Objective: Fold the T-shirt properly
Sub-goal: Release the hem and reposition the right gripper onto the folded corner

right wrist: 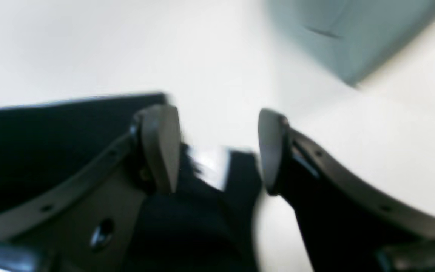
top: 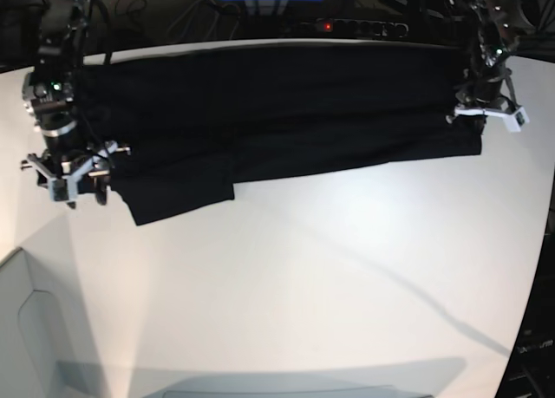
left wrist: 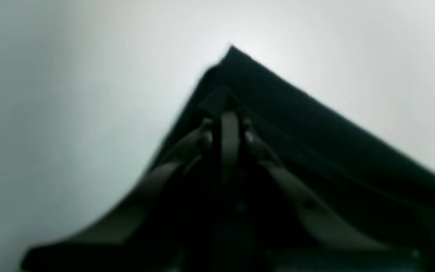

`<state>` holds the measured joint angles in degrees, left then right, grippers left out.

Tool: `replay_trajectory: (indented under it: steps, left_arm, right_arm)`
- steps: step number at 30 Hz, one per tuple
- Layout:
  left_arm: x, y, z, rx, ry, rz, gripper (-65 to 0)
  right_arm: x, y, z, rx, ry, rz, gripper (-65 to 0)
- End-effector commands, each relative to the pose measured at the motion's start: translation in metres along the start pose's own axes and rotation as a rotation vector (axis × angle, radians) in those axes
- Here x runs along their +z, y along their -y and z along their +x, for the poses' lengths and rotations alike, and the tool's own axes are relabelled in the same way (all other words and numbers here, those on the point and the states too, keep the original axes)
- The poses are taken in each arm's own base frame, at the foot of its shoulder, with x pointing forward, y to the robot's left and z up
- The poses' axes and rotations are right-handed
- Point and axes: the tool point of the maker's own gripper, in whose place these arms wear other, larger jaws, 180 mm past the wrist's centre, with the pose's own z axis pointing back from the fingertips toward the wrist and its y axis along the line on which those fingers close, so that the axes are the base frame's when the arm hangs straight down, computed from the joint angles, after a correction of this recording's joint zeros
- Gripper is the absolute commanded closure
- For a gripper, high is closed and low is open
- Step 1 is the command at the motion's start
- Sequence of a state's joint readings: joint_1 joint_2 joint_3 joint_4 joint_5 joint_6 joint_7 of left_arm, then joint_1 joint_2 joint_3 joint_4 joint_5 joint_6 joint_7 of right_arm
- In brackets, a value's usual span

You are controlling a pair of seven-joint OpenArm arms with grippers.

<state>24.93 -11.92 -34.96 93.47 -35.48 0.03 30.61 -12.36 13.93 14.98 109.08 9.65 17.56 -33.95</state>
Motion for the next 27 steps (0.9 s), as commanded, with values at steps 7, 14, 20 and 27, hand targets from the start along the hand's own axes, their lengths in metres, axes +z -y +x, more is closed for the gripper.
replay_trajectory:
  steps: [7, 14, 20, 27]
  left_arm:
    - [0.001, 0.009, 0.001, -0.02, 0.008, -0.028, -0.1]
    - [0.001, 0.008, 0.001, -0.027, 0.007, -0.024, -0.1]
    - [0.002, 0.006, 0.002, -0.025, 0.01, -0.02, -0.1]
    - [0.001, 0.007, 0.004, -0.023, 0.015, -0.021, -0.1]
  right_arm:
    - [-0.058, -0.014, 0.012, 0.0, -0.112, 0.065, -36.4]
    - [-0.105, -0.01, -0.029, -0.071, -0.272, 0.087, -37.0]
    - [-0.117, -0.011, -0.051, -0.112, -0.285, 0.091, -36.5]
    - [-0.109, -0.043, -0.075, -0.066, -0.337, 0.158, -22.5]
